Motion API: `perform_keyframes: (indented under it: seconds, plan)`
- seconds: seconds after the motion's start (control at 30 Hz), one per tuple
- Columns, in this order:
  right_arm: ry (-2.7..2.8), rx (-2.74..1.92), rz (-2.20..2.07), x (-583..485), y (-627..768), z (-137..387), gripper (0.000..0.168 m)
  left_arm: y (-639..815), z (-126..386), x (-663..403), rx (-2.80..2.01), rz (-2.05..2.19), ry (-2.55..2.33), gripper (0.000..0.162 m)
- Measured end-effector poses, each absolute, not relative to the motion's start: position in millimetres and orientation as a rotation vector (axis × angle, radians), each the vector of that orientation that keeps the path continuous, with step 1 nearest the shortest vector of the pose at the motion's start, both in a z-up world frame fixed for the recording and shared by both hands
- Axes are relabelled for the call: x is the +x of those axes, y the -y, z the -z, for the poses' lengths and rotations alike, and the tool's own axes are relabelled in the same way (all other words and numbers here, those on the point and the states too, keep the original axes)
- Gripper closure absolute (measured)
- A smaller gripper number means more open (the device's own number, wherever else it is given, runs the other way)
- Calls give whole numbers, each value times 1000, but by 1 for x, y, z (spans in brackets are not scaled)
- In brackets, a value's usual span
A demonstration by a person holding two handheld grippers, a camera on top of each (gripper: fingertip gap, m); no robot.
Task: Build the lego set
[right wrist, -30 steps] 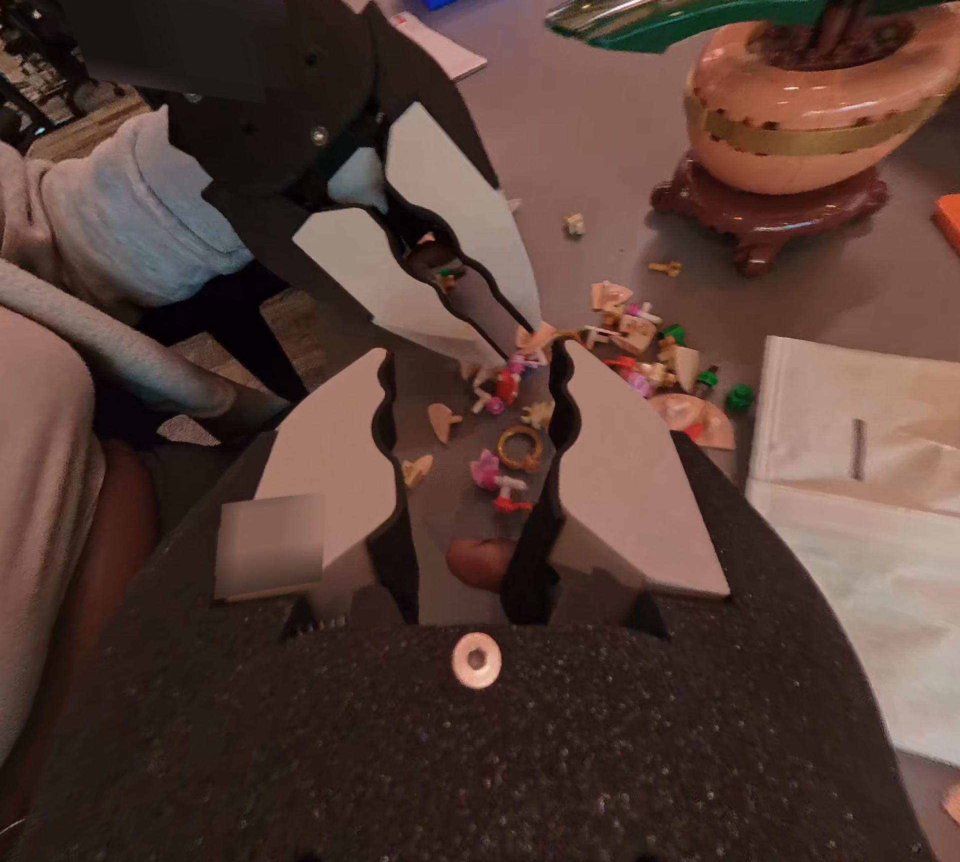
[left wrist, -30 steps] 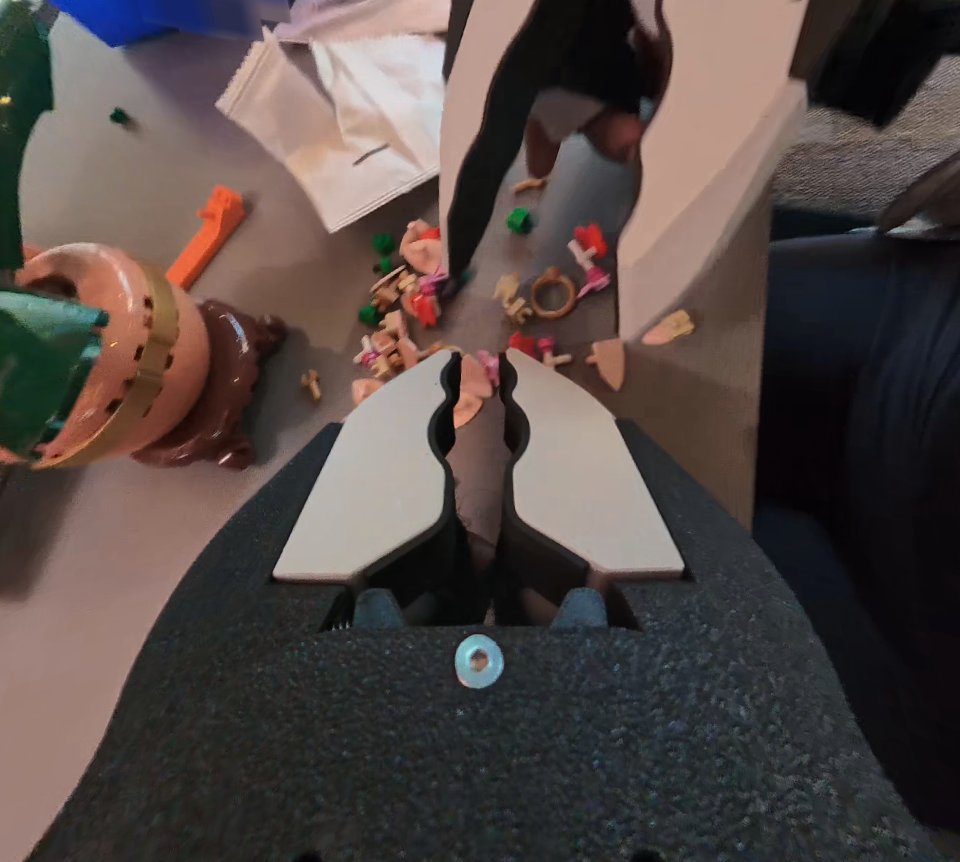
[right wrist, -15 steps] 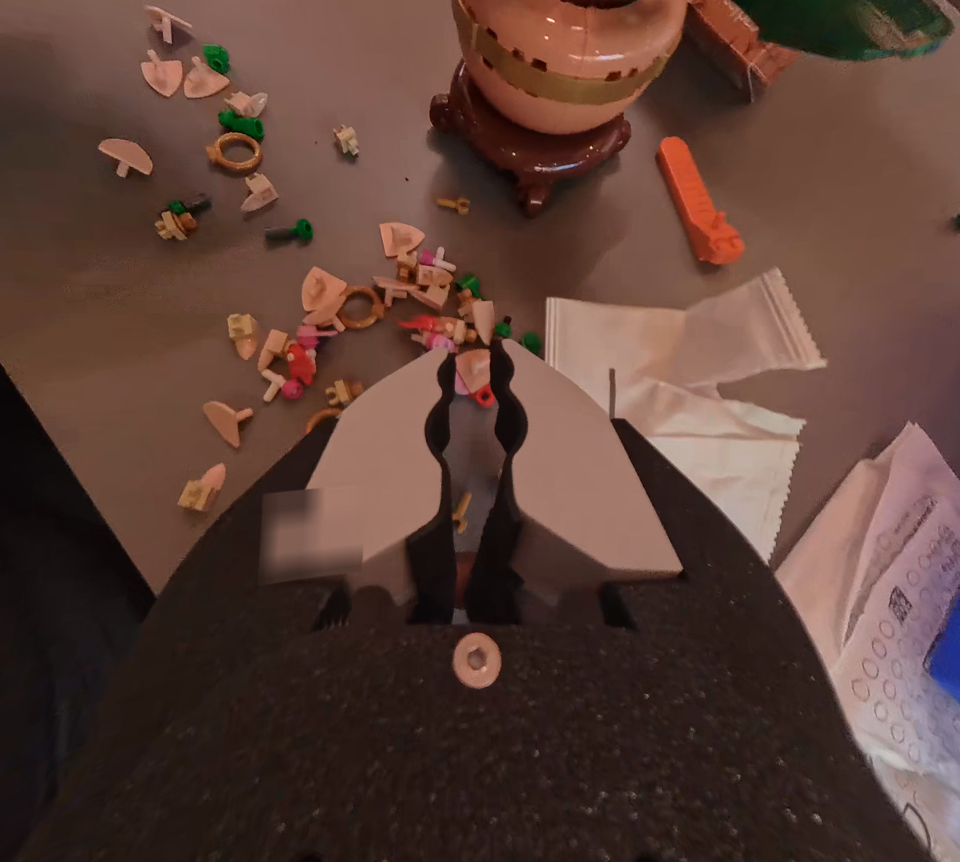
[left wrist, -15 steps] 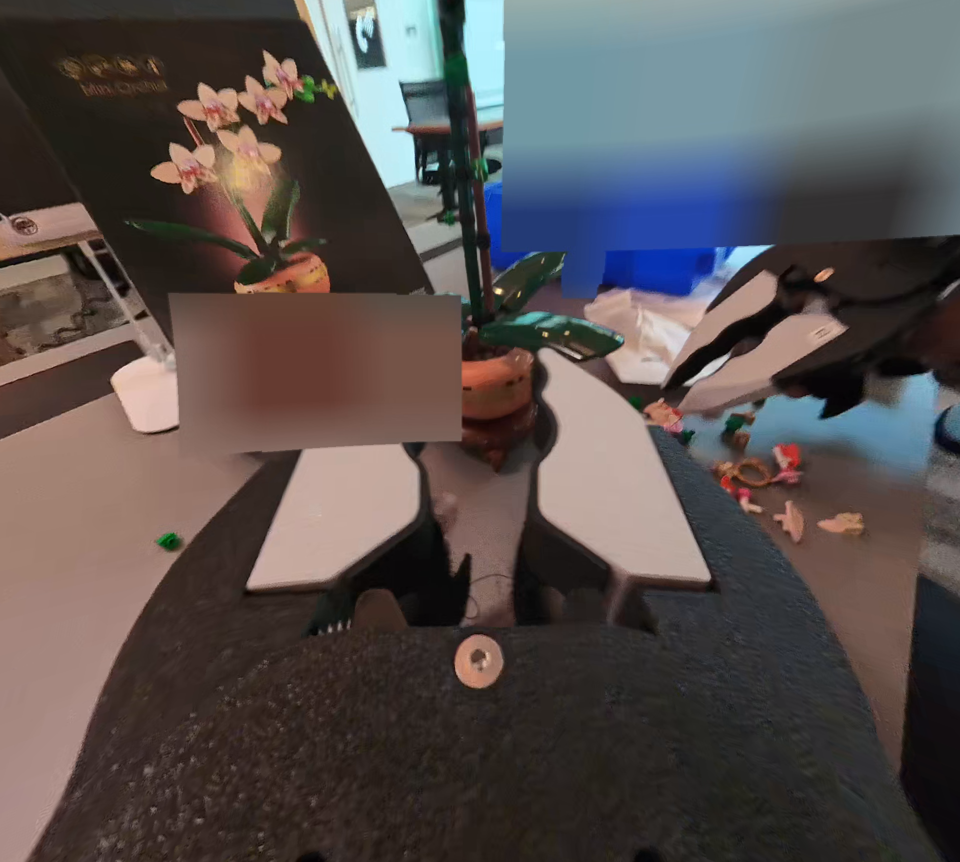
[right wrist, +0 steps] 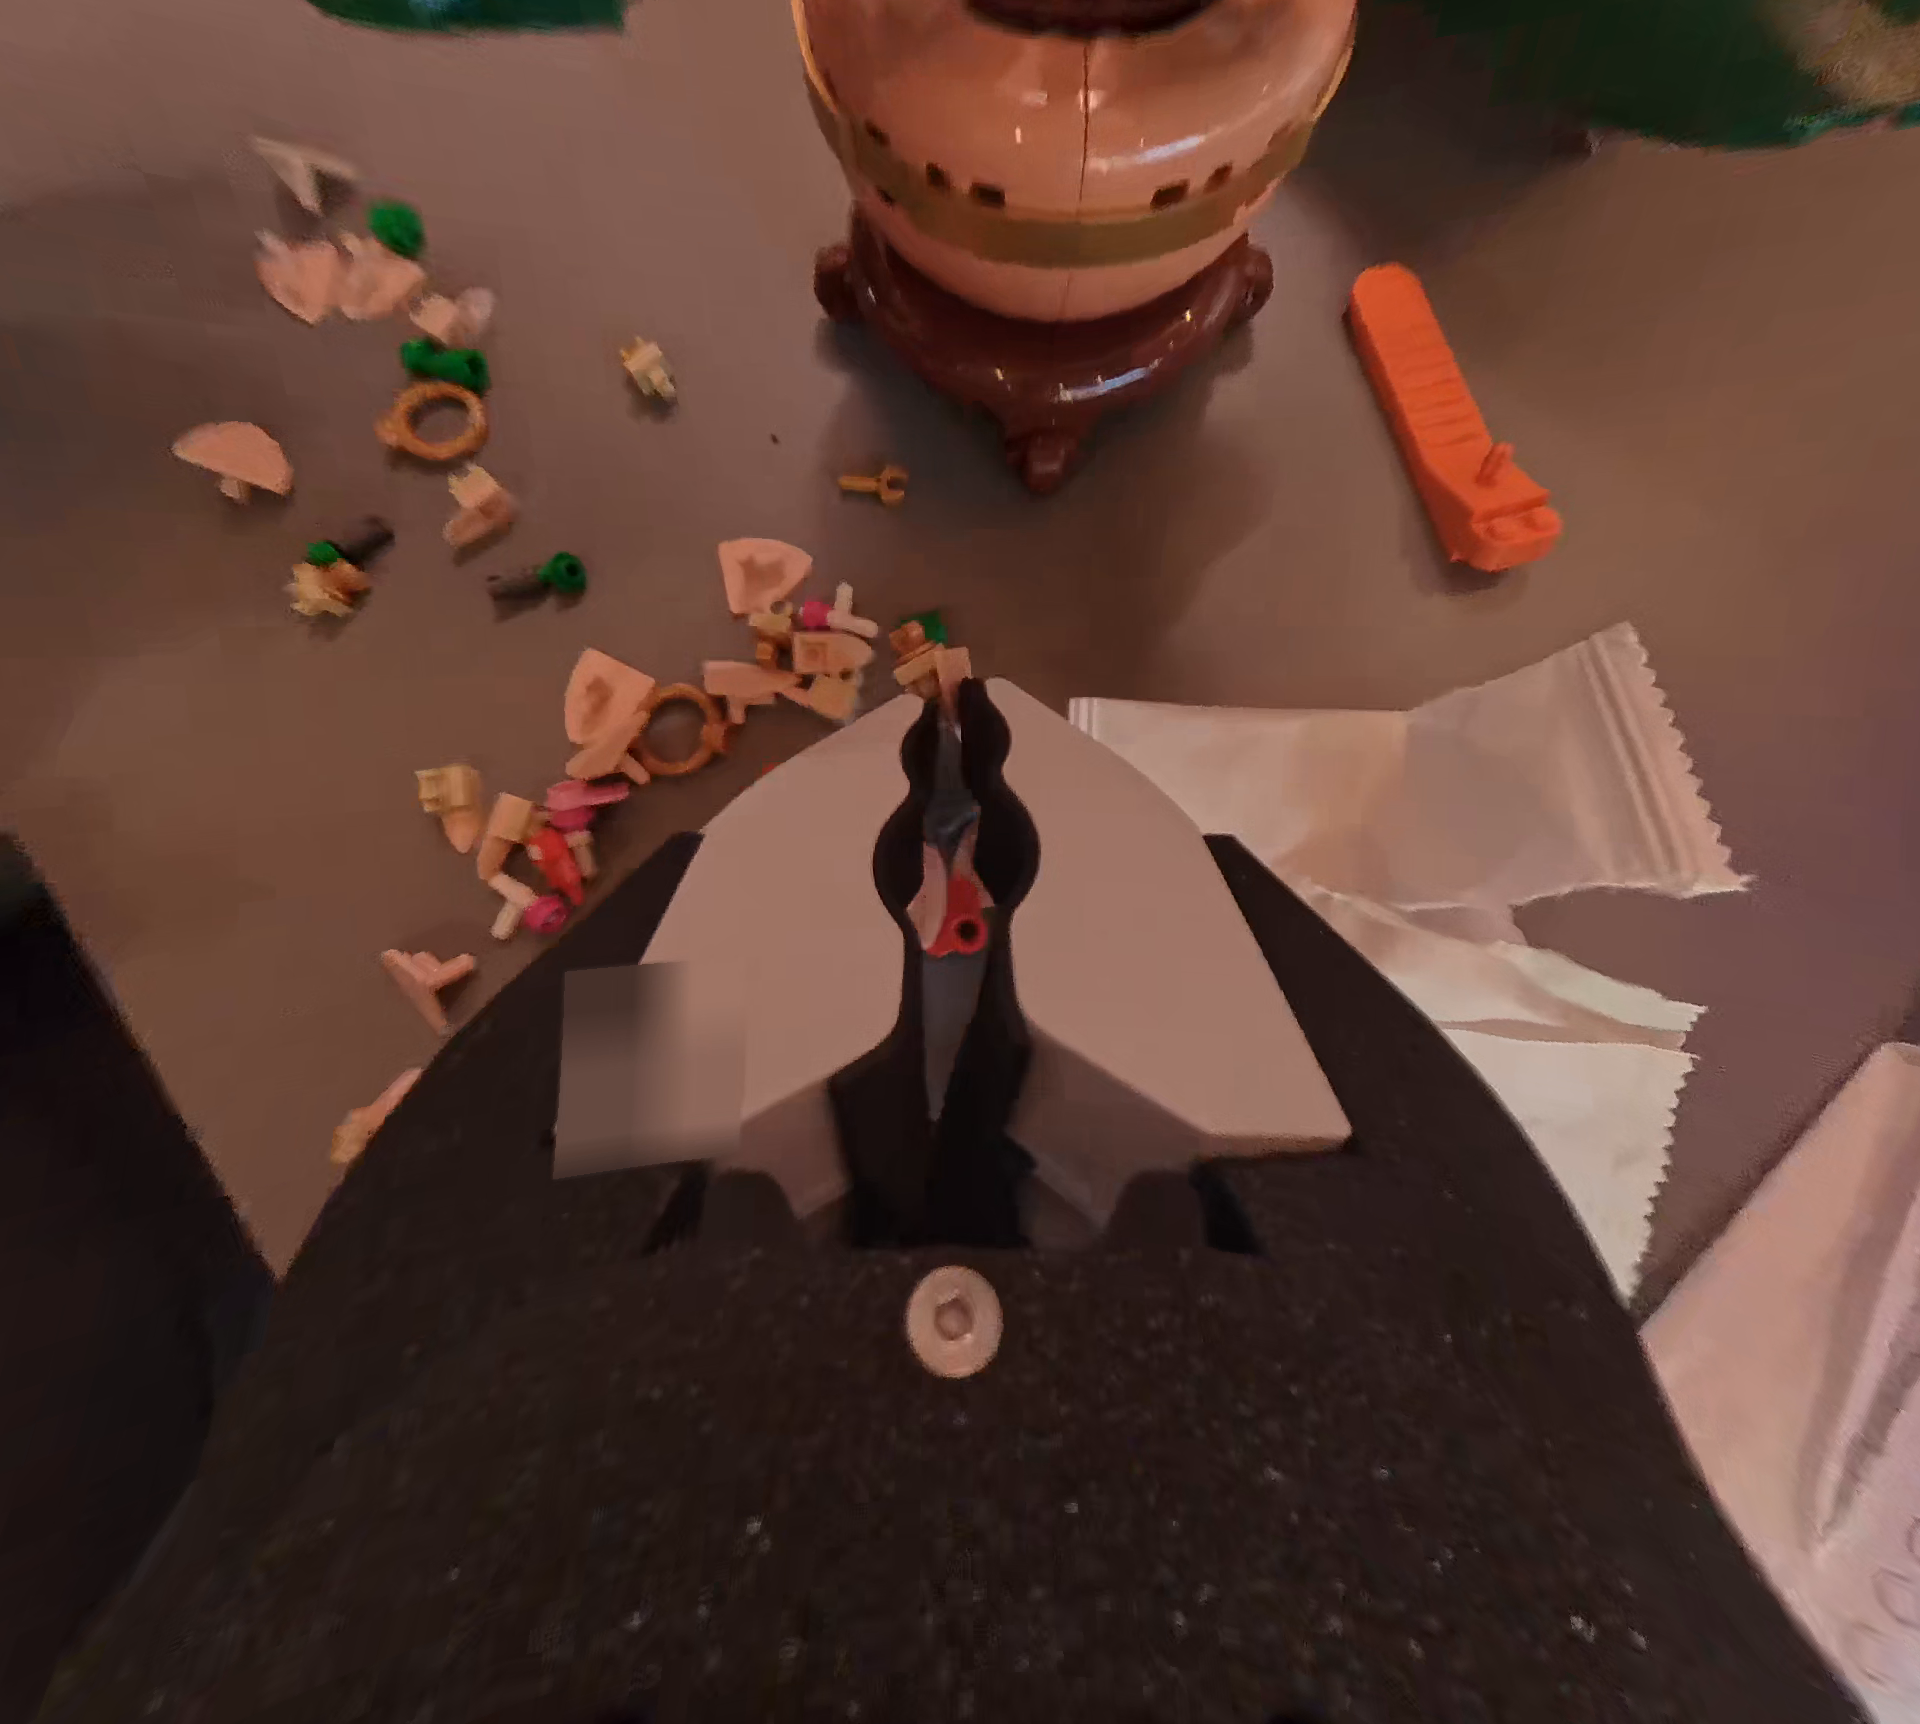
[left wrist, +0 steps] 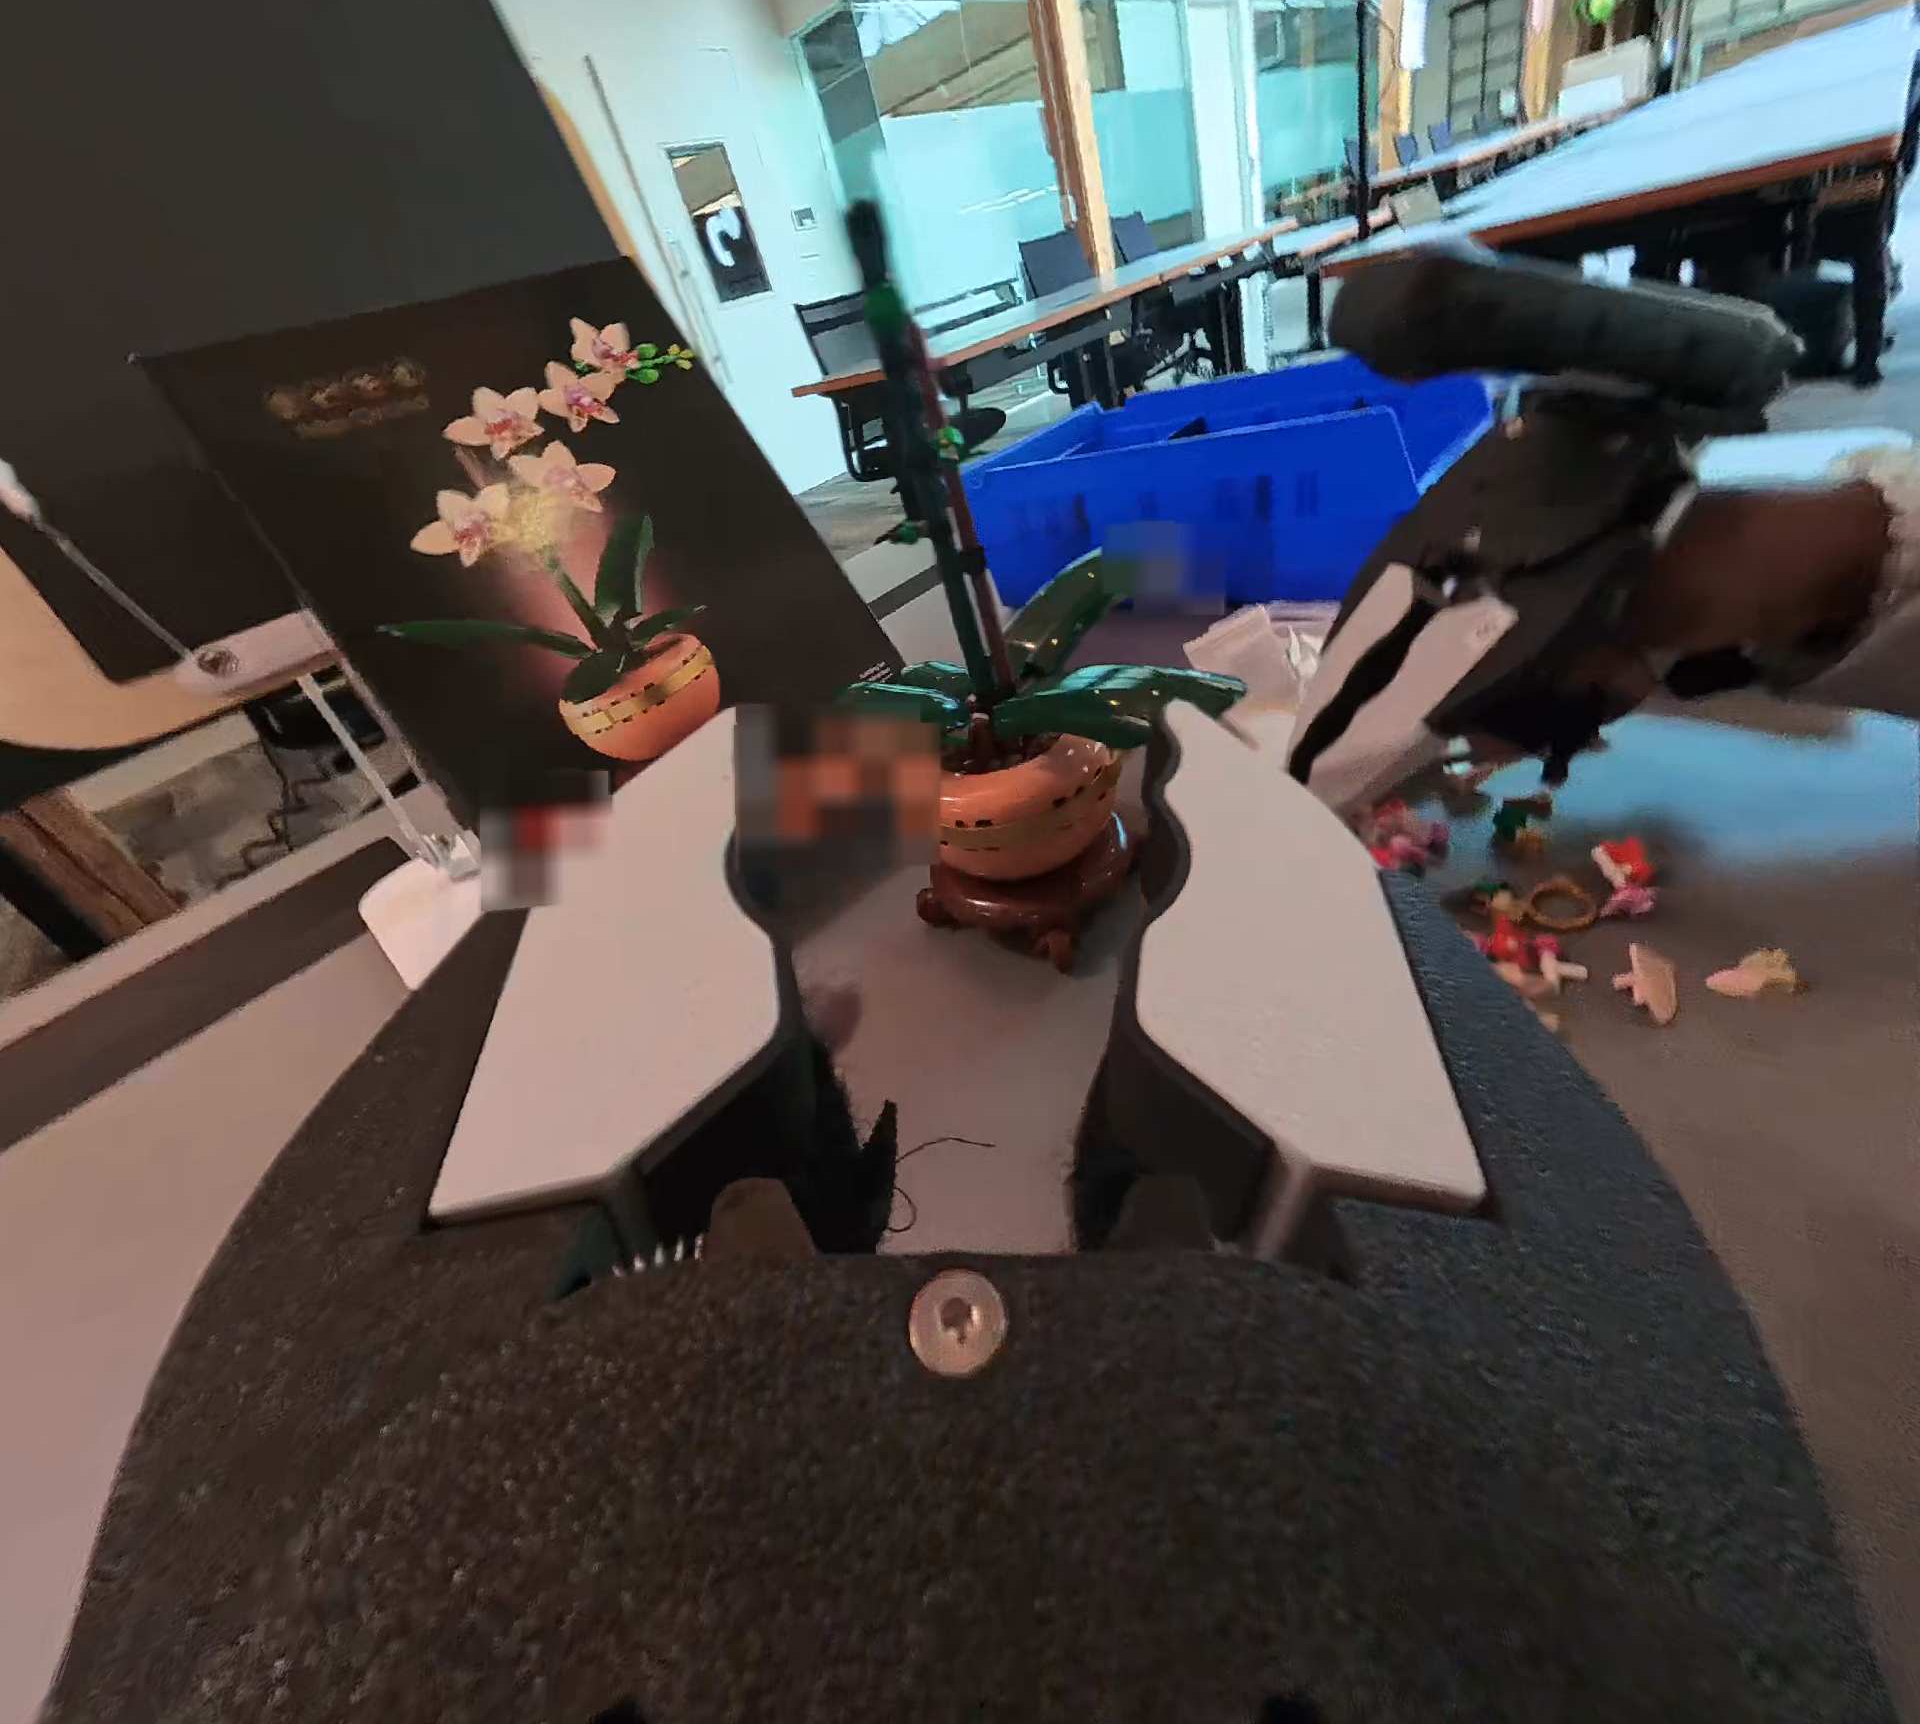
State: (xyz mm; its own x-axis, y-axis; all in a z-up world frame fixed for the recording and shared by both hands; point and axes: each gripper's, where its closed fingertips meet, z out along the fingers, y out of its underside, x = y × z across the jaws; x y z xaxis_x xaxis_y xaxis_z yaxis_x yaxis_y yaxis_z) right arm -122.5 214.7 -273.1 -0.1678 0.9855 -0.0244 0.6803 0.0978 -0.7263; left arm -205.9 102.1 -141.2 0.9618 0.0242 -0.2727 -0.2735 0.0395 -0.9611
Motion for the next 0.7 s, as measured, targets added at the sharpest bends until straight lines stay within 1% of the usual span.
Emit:
perform_keyframes:
  seconds: [0.03,0.13,0.2,0.23,0.3,0.4,0.5,0.53,0.6,0.7]
  plan:
    - [1861,-1627,-933,-123,-212,265,165,-102,143,-200,-1516,-244,-249,102]
    - [1703,-1641,-1244,-123,-203,237,165,-104,154,-165,-1531,-188,-431,127]
    - [1651,-1536,-1422,-119,-190,216,165,-110,167,-140,-1564,-125,-505,137]
    - [1656,-1449,-1428,-116,-183,208,165,-116,175,-134,-1597,-126,-508,140]
    - [1707,-1264,-1264,-111,-174,203,165,-127,190,-125,-1659,-102,-461,143]
    - [1759,-993,-977,-106,-159,200,165,-138,198,-109,-1705,90,-320,142]
    - [1733,-838,-878,-103,-143,192,165,-140,194,-100,-1708,284,-206,144]
    - [1716,-816,-843,-102,-143,190,165,-139,192,-98,-1694,331,-198,146]
    - [1695,-782,-818,-101,-140,186,165,-137,188,-94,-1682,389,-192,152]
    - [1686,-717,-771,-98,-138,182,166,-135,185,-91,-1665,415,-200,153]
